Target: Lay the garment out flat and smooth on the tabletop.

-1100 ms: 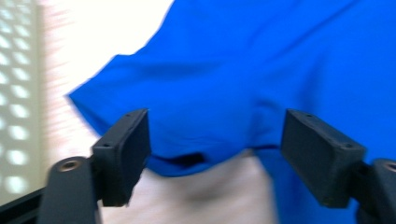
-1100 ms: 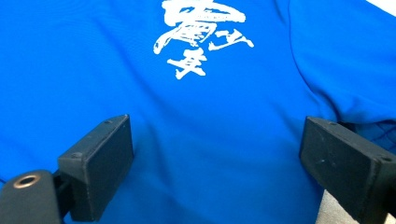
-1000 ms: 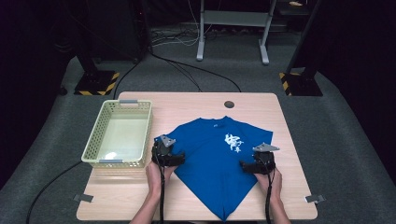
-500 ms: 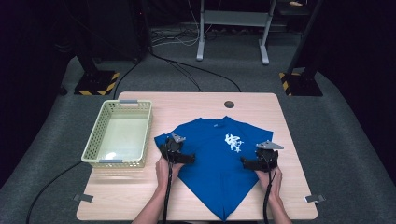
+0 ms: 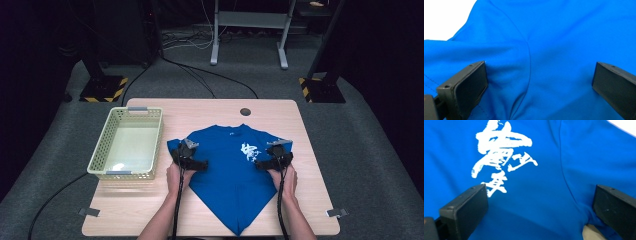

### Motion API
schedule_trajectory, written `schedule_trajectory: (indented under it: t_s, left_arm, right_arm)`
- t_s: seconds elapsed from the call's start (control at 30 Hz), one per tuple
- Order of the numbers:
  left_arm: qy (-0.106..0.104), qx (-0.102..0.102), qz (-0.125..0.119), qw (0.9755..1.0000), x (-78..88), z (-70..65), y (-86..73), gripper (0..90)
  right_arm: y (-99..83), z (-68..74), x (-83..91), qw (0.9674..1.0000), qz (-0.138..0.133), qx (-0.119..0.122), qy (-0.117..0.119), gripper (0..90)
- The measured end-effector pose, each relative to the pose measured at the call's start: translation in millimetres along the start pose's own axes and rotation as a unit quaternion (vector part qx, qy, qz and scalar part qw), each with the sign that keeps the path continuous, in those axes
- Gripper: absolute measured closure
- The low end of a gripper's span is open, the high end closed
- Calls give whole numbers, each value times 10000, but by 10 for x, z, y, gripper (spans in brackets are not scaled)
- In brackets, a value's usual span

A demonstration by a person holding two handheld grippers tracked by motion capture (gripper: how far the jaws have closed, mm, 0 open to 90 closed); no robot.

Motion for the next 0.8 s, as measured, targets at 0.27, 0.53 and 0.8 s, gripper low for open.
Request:
schedule_trajectory:
  t_s: [0.27,0.53,0.8]
  left_arm:
    - [36,35,13,10000,-83,61,97,0]
    - [29,50,45,10000,-178,128,215,0]
    - [-422,298,-159,9985,196,86,128,0]
  right_arm:
    - [73,-39,-57,9999,34,-24,-91,0]
    - [190,-127,-139,9998,-3,-118,-165,0]
    - [211,-157,349,9975,-528,-459,67,0]
Point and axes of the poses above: each handheld gripper's, and its own axes: x roughly backward along the jaws, y roughly out of its top, z roughly to its left, the point moved 5 cm from there along -x, roughly forward along the jaws, and after that the axes turned 4 degrees about z, right-handed, at the moved point
